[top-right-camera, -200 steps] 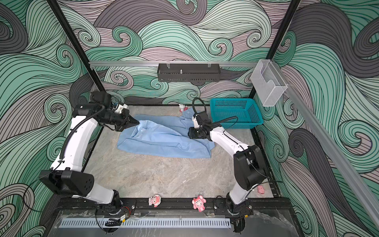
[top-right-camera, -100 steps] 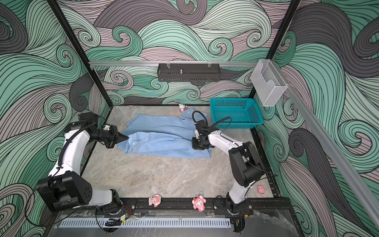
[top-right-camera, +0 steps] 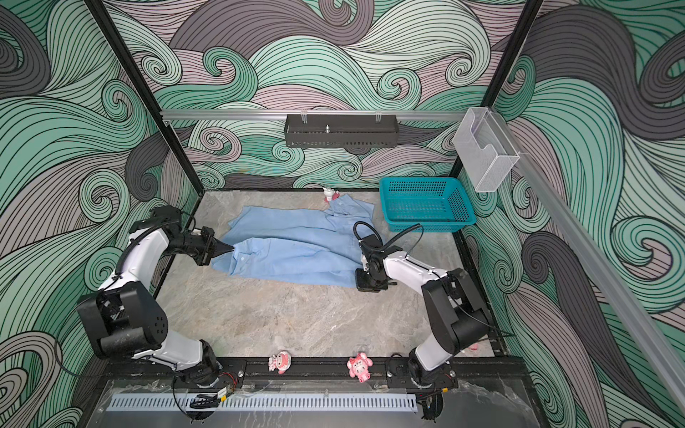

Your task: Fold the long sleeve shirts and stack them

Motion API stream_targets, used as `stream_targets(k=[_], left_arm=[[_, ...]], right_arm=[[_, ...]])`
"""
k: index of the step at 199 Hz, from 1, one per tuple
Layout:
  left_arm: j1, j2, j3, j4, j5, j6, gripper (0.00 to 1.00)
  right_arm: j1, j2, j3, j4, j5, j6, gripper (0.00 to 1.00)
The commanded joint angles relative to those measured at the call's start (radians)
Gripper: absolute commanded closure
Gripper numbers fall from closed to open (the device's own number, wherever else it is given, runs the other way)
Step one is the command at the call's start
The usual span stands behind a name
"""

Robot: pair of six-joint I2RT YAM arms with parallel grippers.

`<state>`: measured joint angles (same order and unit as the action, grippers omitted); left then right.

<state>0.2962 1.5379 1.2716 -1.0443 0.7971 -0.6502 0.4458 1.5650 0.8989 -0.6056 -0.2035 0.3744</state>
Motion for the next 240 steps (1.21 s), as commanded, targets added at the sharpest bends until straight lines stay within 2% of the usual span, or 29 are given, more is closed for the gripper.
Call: stream_targets(k=[1,16,41,53,79,129,141,158,170,191,209,240], left_arm=[[-0.04,0.013,0.059,0.084,0.059,-0.07,1.0],[-0.06,-0.012,0.064,0.176,0.084,-0.155,1.0],[-0.069,-0.059,0.058,0.421,0.133,-0.349,1.0],[-0.067,-0.061,0.064,0.462,0.124,-0.4,1.0],[-0.054,-0.017,0.1,0.318,0.073,-0.333,1.0],[-0.005,0.023,-0.031,0.216,-0.012,-0.207,1.0],[0.001,0.046,-0.044,0.184,-0.036,-0.169,0.9],[0.003,0.081,-0.067,0.177,-0.059,-0.137,0.63],[0.003,0.101,-0.082,0.175,-0.077,-0.11,0.54],[0.0,0.117,-0.099,0.158,-0.111,-0.054,0.45],[-0.004,0.118,-0.098,0.135,-0.163,-0.006,0.41],[-0.027,0.146,-0.025,0.023,-0.351,0.089,0.38]], right_arm=[[0.005,-0.07,0.043,-0.024,0.017,-0.008,0.68],[0.016,-0.133,0.036,0.034,0.038,-0.028,0.64],[0.055,-0.213,0.012,0.153,0.114,-0.108,0.61],[0.057,-0.224,0.018,0.168,0.131,-0.125,0.6],[0.057,-0.194,0.06,0.135,0.153,-0.159,0.58],[0.057,-0.155,0.082,0.122,0.185,-0.175,0.54],[0.057,-0.154,0.078,0.121,0.181,-0.171,0.54],[0.058,-0.158,0.068,0.122,0.176,-0.162,0.54],[0.058,-0.167,0.06,0.121,0.174,-0.156,0.55],[0.056,-0.187,0.051,0.118,0.174,-0.15,0.55],[0.057,-0.204,0.048,0.111,0.171,-0.15,0.55],[0.057,-0.22,0.049,0.104,0.166,-0.149,0.55]])
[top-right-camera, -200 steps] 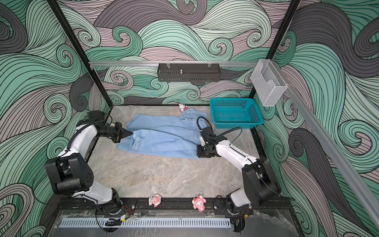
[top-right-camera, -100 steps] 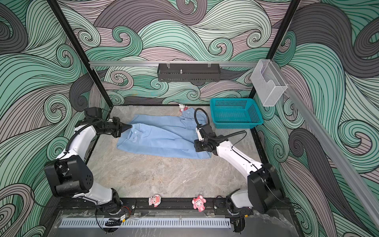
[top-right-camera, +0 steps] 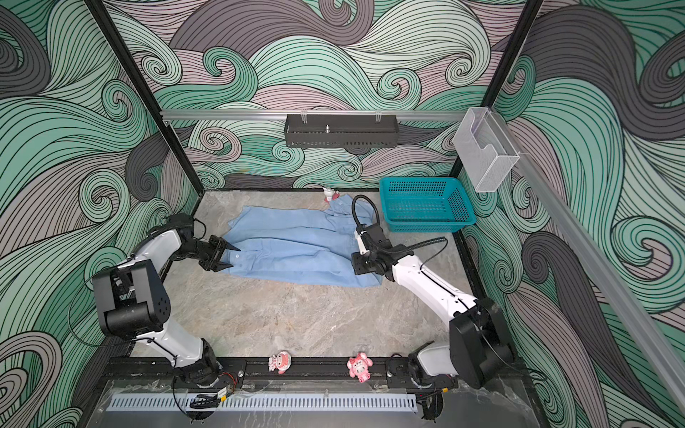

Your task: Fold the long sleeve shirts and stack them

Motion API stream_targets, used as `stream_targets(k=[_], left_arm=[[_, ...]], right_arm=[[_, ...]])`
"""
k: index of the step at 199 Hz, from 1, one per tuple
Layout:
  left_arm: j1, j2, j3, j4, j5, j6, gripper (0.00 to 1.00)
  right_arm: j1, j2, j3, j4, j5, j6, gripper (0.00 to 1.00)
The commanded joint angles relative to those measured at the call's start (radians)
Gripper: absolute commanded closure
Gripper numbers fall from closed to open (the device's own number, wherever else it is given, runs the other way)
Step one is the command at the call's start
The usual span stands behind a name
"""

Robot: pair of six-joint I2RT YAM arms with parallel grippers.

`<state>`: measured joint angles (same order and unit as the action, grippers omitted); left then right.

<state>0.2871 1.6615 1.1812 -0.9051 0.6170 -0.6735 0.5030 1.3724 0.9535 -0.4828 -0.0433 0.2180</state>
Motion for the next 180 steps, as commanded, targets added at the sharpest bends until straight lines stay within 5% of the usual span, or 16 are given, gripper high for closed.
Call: stream_targets(k=[1,36,79,140,180], left_arm=[[-0.018,0.024,0.067,-0.118,-0.176,0.114,0.38],[-0.059,0.086,0.151,-0.19,-0.374,0.198,0.37],[-0.103,0.231,0.278,-0.193,-0.435,0.281,0.37],[-0.126,0.35,0.337,-0.17,-0.349,0.331,0.4],[-0.128,0.425,0.343,-0.198,-0.317,0.347,0.51]], right_arm=[[0.0,-0.028,-0.005,-0.02,0.005,0.007,0.55],[0.0,-0.033,-0.011,-0.023,-0.01,0.018,0.55],[0.0,-0.042,-0.019,-0.03,-0.015,0.021,0.55],[-0.001,-0.057,-0.041,-0.029,-0.003,0.01,0.55],[-0.001,-0.059,-0.043,-0.031,-0.005,0.014,0.56]])
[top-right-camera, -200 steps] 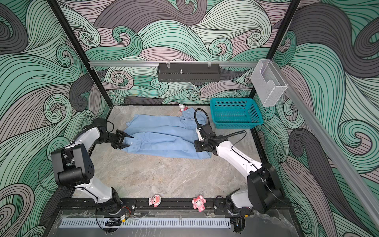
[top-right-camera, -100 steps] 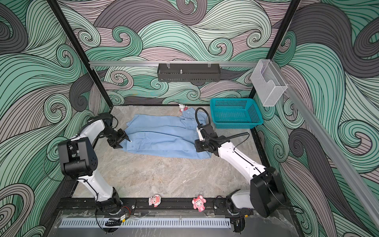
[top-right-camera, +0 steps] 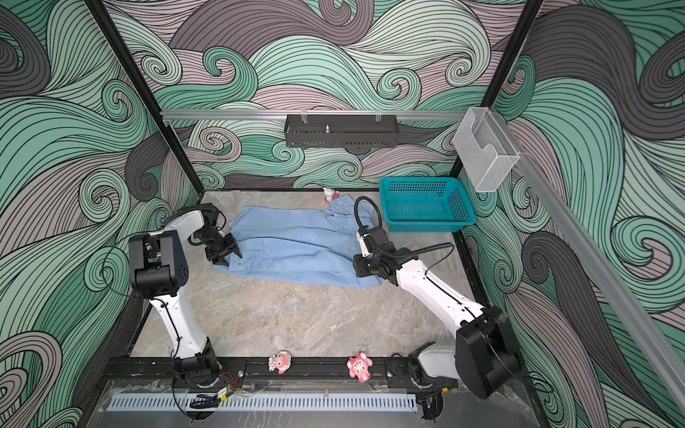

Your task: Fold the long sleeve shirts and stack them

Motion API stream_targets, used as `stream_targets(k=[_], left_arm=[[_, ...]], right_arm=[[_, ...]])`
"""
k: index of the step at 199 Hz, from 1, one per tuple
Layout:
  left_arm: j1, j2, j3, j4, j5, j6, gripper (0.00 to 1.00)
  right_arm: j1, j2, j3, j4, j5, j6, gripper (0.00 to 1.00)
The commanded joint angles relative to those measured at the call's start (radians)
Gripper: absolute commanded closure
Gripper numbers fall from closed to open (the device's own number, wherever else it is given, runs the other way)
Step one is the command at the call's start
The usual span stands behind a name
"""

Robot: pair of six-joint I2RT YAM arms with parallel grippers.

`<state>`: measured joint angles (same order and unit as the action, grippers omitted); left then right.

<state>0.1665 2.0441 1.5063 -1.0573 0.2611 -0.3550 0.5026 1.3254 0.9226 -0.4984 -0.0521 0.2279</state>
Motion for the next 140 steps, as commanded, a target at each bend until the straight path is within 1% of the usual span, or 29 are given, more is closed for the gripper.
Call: stream_targets(k=[1,15,27,53,66,85,105,125,140], left_arm=[[-0.008,0.043,0.017,-0.047,0.041,0.03,0.51],[-0.009,0.044,0.014,-0.048,0.057,0.035,0.6],[-0.01,0.029,0.015,-0.054,0.083,0.046,0.71],[-0.01,-0.041,0.016,-0.08,0.092,0.066,0.9],[-0.01,-0.099,0.013,-0.084,0.131,0.06,1.0],[-0.018,-0.212,0.029,-0.093,0.209,0.034,1.0],[-0.043,-0.329,0.091,-0.099,0.306,-0.04,1.0],[-0.087,-0.417,0.144,-0.02,0.41,-0.186,1.0],[-0.132,-0.469,0.15,0.131,0.479,-0.354,1.0]], right_arm=[[-0.001,-0.012,-0.012,-0.015,0.004,0.003,0.56],[-0.001,-0.017,-0.011,-0.018,0.006,0.003,0.56],[-0.001,-0.021,-0.007,-0.026,0.006,0.002,0.56],[-0.001,-0.035,0.004,-0.041,0.006,0.011,0.56],[-0.001,-0.037,0.012,-0.049,-0.001,0.016,0.55],[-0.002,-0.044,0.014,-0.047,-0.018,0.012,0.55],[0.001,-0.065,-0.006,-0.008,-0.018,-0.012,0.55],[0.006,-0.072,-0.02,0.049,-0.005,-0.058,0.55],[0.016,-0.069,-0.028,0.097,0.009,-0.105,0.54]])
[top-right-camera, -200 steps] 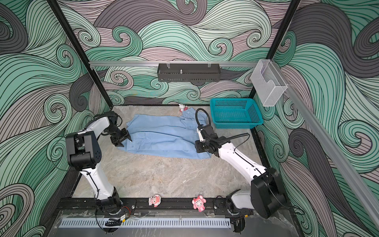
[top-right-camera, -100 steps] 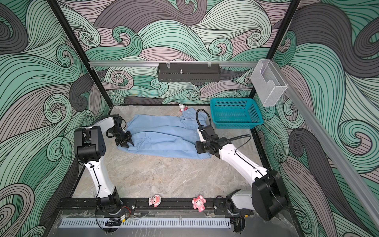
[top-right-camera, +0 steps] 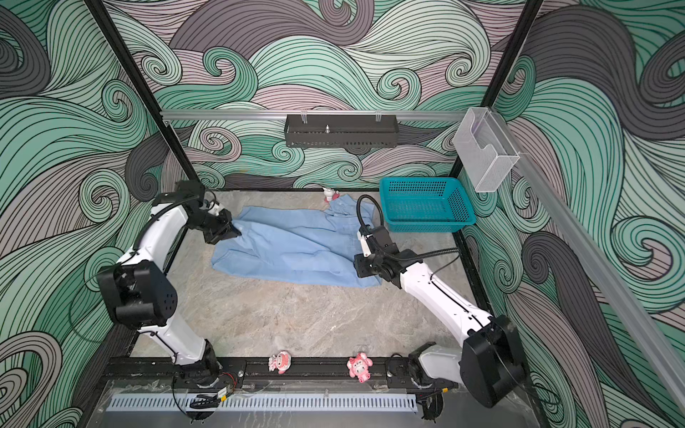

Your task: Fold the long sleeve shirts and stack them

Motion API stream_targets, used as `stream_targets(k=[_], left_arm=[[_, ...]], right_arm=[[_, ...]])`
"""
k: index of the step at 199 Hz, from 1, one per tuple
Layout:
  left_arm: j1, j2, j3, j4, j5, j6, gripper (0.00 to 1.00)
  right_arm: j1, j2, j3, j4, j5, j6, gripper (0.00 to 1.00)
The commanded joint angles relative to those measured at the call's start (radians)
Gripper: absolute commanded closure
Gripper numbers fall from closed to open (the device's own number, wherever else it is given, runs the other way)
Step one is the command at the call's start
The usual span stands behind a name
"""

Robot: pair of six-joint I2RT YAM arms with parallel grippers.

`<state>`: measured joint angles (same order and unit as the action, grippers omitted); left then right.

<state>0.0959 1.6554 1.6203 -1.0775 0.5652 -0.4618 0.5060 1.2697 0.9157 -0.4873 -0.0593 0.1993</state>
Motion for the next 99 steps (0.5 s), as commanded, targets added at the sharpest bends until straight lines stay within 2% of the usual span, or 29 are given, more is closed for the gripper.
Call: stream_targets(k=[1,13,30,51,67,99], left_arm=[[-0.065,-0.083,0.034,0.163,0.182,-0.259,1.0],[-0.098,-0.121,0.005,0.359,0.226,-0.436,1.0],[-0.141,-0.154,-0.031,0.64,0.226,-0.681,1.0],[-0.186,-0.142,-0.007,0.838,0.188,-0.896,1.0],[-0.214,-0.117,0.027,0.942,0.162,-1.02,1.0],[-0.252,-0.054,0.117,0.969,0.11,-1.174,1.0]], right_arm=[[0.014,-0.014,-0.021,0.089,0.017,-0.08,0.54],[0.025,-0.013,-0.023,0.122,0.027,-0.117,0.53],[0.046,-0.018,-0.024,0.179,0.032,-0.165,0.53],[0.078,-0.029,-0.035,0.228,0.033,-0.227,0.51],[0.105,-0.051,-0.073,0.298,0.032,-0.282,0.5],[0.164,-0.093,-0.169,0.448,0.019,-0.396,0.45]])
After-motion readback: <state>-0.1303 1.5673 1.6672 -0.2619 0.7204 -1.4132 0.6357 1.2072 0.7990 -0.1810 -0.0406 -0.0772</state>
